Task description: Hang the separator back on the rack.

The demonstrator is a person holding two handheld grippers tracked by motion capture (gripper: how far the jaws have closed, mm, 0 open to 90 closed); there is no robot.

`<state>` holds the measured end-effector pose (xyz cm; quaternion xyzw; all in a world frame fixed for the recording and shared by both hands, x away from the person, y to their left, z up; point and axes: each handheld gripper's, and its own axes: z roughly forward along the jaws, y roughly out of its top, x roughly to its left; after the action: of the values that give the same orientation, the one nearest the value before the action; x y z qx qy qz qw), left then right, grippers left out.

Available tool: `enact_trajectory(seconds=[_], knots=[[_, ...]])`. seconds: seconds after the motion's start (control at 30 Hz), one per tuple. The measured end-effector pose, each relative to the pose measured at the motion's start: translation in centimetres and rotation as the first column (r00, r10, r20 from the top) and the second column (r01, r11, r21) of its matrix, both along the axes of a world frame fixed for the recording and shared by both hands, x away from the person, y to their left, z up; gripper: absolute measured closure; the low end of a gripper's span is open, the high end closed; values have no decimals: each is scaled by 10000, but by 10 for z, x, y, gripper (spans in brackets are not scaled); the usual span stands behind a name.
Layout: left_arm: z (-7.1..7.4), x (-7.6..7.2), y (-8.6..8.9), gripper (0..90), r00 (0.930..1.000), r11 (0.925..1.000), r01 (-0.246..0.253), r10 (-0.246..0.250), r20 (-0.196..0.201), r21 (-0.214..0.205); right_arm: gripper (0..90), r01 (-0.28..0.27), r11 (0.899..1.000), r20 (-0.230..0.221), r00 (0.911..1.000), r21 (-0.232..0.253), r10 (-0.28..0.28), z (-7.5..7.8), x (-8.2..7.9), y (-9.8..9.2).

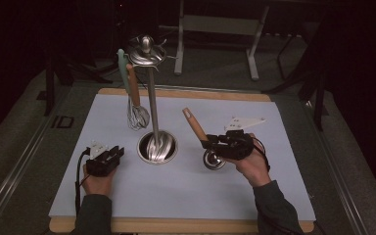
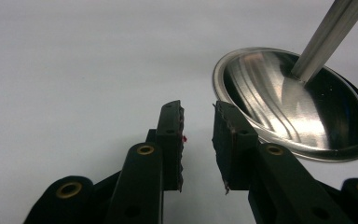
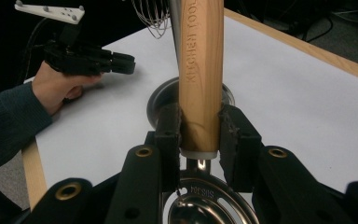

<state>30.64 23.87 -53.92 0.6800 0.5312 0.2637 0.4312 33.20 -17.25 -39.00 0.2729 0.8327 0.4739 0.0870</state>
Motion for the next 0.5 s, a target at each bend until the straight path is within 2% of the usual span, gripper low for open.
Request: enact_trajectory(seconds=[0.5], knots=[[0, 0, 0, 727, 10000, 10000, -6, 6, -6, 13, 711, -178, 9995, 214, 9996, 277, 172, 11, -5, 3]])
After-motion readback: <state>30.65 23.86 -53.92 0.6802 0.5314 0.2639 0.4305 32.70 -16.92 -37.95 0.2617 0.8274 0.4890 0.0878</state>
